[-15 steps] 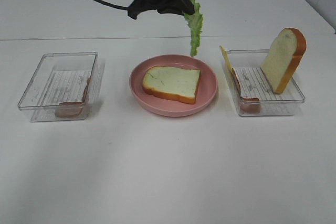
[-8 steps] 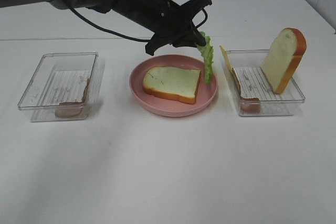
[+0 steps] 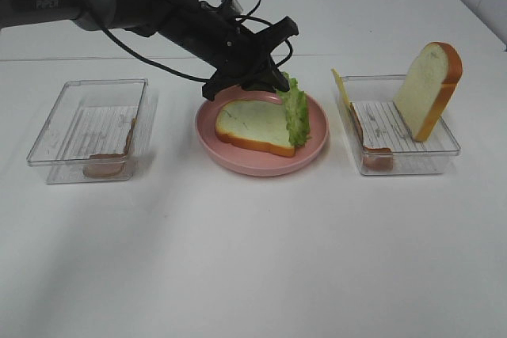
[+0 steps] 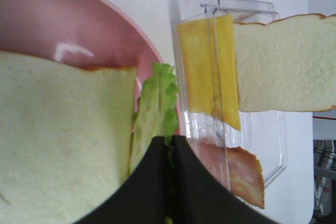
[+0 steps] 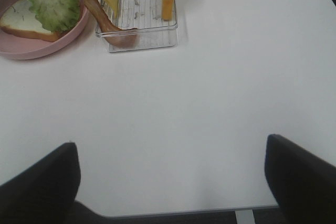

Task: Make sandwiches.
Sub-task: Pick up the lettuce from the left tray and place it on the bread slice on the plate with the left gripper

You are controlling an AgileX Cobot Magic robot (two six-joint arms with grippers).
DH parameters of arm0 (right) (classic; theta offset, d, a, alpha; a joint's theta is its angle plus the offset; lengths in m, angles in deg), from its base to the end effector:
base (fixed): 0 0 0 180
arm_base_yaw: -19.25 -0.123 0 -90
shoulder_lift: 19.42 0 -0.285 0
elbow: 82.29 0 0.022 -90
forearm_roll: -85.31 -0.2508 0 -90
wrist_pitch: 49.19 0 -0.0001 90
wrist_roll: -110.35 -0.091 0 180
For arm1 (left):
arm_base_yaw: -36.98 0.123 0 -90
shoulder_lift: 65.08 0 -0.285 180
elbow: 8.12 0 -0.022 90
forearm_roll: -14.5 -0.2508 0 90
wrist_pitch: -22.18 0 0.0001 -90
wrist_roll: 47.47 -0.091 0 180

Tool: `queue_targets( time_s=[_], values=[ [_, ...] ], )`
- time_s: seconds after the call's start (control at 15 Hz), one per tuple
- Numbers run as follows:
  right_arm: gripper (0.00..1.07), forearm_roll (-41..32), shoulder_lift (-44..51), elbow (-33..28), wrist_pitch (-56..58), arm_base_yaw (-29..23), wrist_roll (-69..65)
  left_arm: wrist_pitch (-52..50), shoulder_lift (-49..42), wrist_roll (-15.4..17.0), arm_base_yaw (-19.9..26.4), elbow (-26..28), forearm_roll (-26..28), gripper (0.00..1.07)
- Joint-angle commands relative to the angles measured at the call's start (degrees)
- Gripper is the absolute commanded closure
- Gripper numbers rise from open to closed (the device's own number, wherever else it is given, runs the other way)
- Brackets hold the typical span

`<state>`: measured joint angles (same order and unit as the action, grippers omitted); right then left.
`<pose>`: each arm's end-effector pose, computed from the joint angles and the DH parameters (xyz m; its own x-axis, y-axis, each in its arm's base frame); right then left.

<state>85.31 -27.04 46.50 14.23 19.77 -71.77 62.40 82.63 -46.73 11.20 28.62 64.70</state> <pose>-0.0024 0.0000 0.2608 -0.5329 0.0418 -0.8451 0.0288 0.9991 0.0313 0.4615 -0.2731 0.1460 -0.9559 -0.1989 -0.2160 0.0185 0.6935 -0.7202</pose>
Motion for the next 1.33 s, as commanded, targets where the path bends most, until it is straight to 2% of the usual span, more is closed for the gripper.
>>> queue_targets(
  time_s=[0.07,0.27,0.4,0.6,0.87,1.0,1.07,1.13,1.2,1.27,1.33],
  values=[
    [0.16,0.0,1.4,-0.2,-0.5,0.3,0.2,1.4,-0.2,4.0,-0.1,0.3,-6.1,1.07],
    [0.16,0.0,1.4,-0.2,-0.5,0.3,0.2,1.6,-0.6,5.4,-0.1,0.3,-9.2,1.07],
    [0.16,0.0,1.4,-0.2,-0.5,0.3,0.2,2.7,-1.5,7.8,-0.1,0.3,-14.6,1.07],
    [0.16,0.0,1.4,-0.2,-0.5,0.3,0.2,4.6,-1.6,9.3,-0.1,0.3,-19.7,1.07],
    [0.16,0.0,1.4,-0.2,-0.5,0.3,0.2,3.8,-1.5,9.4,-0.1,0.3,-23.8,1.05],
    [0.16,0.0,1.4,-0.2,-0.5,0.3,0.2,2.0,-1.5,9.4,-0.2,0.3,-24.3,0.93],
    [0.16,0.0,1.4,-0.2,-0.5,0.3,0.2,1.0,-1.5,8.6,-0.2,0.3,-24.3,0.55],
    [0.16,0.0,1.4,-0.2,-0.5,0.3,0.2,1.0,-1.5,8.4,-0.2,0.3,-24.3,0.45],
    [0.16,0.0,1.4,-0.2,-0.5,0.3,0.2,1.3,-1.5,8.0,-0.2,0.3,-24.3,0.25],
    [0.16,0.0,1.4,-0.2,-0.5,0.3,0.2,1.8,-1.9,7.0,-0.2,0.3,-24.2,0.11],
    [0.16,0.0,1.4,-0.2,-0.5,0.3,0.2,2.9,-2.5,6.1,-0.2,0.8,-24.2,0.05]
  ],
)
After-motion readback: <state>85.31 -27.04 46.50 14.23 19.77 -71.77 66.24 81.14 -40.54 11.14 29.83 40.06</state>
